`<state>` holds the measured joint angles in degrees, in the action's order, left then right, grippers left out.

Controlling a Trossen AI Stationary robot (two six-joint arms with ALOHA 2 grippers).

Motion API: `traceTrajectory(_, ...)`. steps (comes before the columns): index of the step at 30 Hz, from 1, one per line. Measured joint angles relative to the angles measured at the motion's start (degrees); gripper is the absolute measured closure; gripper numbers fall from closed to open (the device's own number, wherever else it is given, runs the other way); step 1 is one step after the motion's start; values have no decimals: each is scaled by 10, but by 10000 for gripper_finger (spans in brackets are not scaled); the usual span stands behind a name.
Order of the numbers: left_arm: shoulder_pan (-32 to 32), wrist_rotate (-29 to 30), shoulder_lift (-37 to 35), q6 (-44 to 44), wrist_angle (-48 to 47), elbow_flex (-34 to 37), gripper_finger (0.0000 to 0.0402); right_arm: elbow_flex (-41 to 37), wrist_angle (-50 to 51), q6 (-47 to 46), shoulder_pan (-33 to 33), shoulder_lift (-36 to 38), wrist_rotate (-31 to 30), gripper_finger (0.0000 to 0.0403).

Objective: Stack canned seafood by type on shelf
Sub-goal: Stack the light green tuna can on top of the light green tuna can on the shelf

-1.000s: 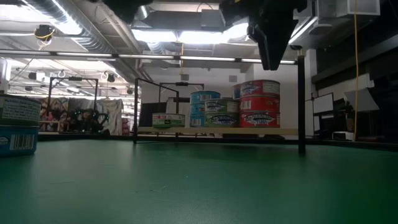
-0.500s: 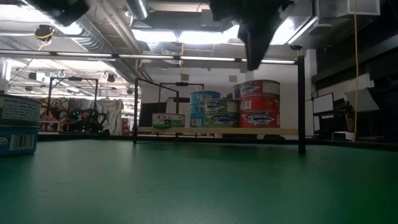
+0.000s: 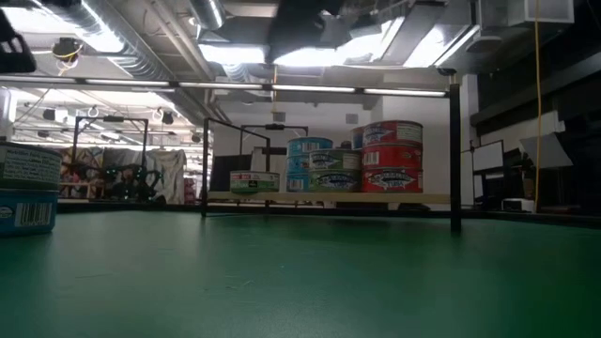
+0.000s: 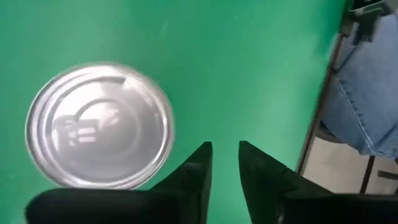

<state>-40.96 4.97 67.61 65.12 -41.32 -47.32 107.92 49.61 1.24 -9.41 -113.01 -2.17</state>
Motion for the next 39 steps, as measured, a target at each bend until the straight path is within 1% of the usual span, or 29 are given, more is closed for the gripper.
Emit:
traceTrajectory(3, 0, 0, 3, 8, 0, 8, 302, 0, -44, 22, 0, 0, 3, 162)
traceTrajectory(5, 0, 0, 7, -5, -2, 13, 282, 0, -63, 31, 0, 0, 3, 162)
traceTrajectory(8, -3, -2, 16, -79, 1, 14, 256, 1, -82, 60, 0, -4, 3, 162)
traceTrajectory(12, -14, -5, 34, -164, -2, 14, 243, 1, -104, 90, 0, -17, 3, 162)
traceTrajectory(16, -25, -5, 57, -192, -6, 14, 246, 1, -116, 118, 0, -38, 3, 162)
traceTrajectory(24, -36, 14, 96, -188, -21, 14, 273, 1, -169, 158, 0, -77, 2, 162)
traceTrajectory(28, -36, 24, 95, -179, -17, 14, 285, 1, -175, 169, 0, -85, -2, 162)
traceTrajectory(32, -36, 14, 95, -168, -17, 14, 295, 0, -181, 172, 0, -88, -2, 162)
traceTrajectory(39, -35, 16, 95, -174, -17, 14, 304, 0, -209, 171, 0, -88, -2, 162)
